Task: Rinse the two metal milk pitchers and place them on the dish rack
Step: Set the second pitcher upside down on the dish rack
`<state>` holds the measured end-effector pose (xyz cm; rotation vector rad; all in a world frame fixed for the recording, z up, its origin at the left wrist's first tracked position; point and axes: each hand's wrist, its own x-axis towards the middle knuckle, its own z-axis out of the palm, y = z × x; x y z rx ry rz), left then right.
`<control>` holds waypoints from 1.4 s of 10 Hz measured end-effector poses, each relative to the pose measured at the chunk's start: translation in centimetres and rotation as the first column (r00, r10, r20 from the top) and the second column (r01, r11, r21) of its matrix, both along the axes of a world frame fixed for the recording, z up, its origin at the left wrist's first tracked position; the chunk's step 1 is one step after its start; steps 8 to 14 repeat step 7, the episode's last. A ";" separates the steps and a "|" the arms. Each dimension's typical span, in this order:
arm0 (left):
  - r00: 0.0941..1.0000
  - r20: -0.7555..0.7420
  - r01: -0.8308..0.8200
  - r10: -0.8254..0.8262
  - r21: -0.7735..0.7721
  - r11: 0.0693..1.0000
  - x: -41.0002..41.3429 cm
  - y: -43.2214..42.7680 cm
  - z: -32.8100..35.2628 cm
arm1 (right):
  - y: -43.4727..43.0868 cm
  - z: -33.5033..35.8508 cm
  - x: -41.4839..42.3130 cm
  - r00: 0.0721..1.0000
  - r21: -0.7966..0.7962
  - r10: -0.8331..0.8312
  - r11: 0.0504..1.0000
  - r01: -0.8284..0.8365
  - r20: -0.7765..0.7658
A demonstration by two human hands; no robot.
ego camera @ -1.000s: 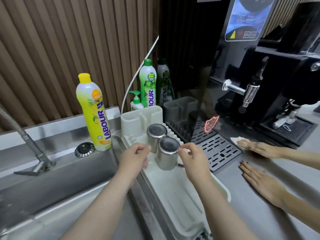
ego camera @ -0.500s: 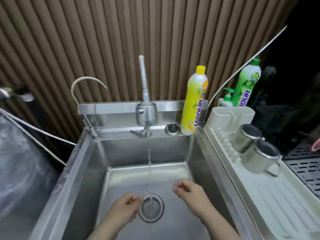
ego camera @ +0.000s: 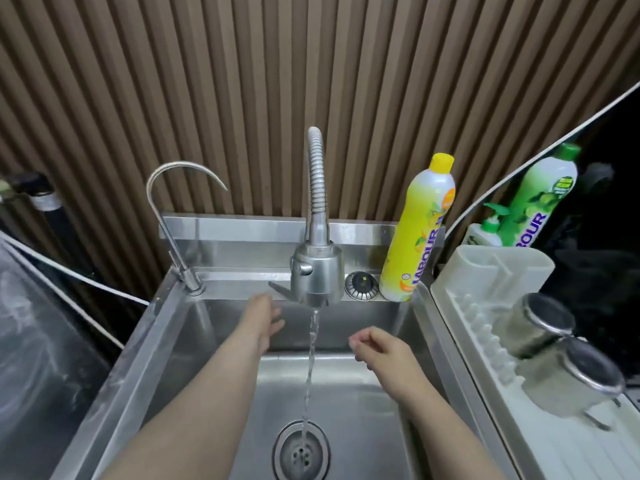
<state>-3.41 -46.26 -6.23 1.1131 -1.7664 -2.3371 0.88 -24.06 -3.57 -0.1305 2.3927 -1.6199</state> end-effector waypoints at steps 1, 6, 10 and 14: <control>0.994 -0.011 -0.102 0.105 0.151 0.983 -1.2 0.2 -0.4 | 0.2 -0.2 -0.7 1.000 -0.003 0.005 1.000 -0.005 0.008; 0.957 -0.153 0.195 -0.245 -0.285 0.938 0.0 0.1 3.8 | 0.6 0.8 -0.1 0.999 -0.071 -0.026 0.997 0.028 0.036; 0.962 -0.092 0.214 -0.256 -0.329 0.920 2.3 -0.2 3.2 | 0.3 1.2 0.2 1.000 -0.057 -0.016 0.998 0.016 0.014; 0.962 -0.092 0.214 -0.256 -0.329 0.920 2.3 -0.2 3.2 | 0.3 1.2 0.2 1.000 -0.057 -0.016 0.998 0.016 0.014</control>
